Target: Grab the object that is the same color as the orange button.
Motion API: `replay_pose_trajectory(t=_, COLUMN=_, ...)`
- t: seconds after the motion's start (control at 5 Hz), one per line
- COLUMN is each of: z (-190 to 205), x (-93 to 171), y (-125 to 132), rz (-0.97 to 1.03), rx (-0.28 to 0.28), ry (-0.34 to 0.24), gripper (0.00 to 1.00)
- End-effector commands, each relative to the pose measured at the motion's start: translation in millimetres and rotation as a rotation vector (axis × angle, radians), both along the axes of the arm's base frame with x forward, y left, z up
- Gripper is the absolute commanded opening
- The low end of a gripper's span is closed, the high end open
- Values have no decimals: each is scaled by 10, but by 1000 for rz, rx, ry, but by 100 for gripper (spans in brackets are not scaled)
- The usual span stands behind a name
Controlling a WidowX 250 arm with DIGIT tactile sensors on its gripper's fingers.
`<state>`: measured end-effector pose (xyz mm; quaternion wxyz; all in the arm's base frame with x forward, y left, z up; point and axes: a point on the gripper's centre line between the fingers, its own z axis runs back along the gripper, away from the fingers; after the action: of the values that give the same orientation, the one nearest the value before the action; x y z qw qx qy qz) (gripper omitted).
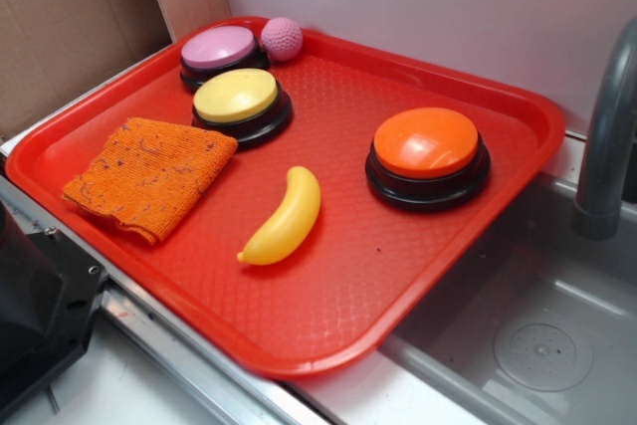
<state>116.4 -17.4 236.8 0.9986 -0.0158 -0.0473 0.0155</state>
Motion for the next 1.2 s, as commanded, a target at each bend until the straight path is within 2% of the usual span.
replay_pose_trajectory(t=0.0, z=0, x=0, y=0, rz=0, rx=0, ry=0, gripper=100)
replay_pose_trajectory(t=0.2, z=-302, x=88, y=40, rz=80, rx=1, ry=-5, gripper=100)
replay_pose_trajectory(t=0.4, z=-658, x=171, y=94, rz=86, rx=-17, ry=15, gripper=100)
replay_pose_trajectory(t=0.6, z=-991, x=242, y=138, rz=125, rx=19, ry=15, gripper=100)
replay_pose_trajectory(t=0.8, z=-1379, x=281, y=240, rz=150, rx=21, ry=47, gripper=100)
replay_pose_trajectory(t=1.0, z=-1706, x=280, y=349, rz=201, rx=78, ry=39, gripper=100)
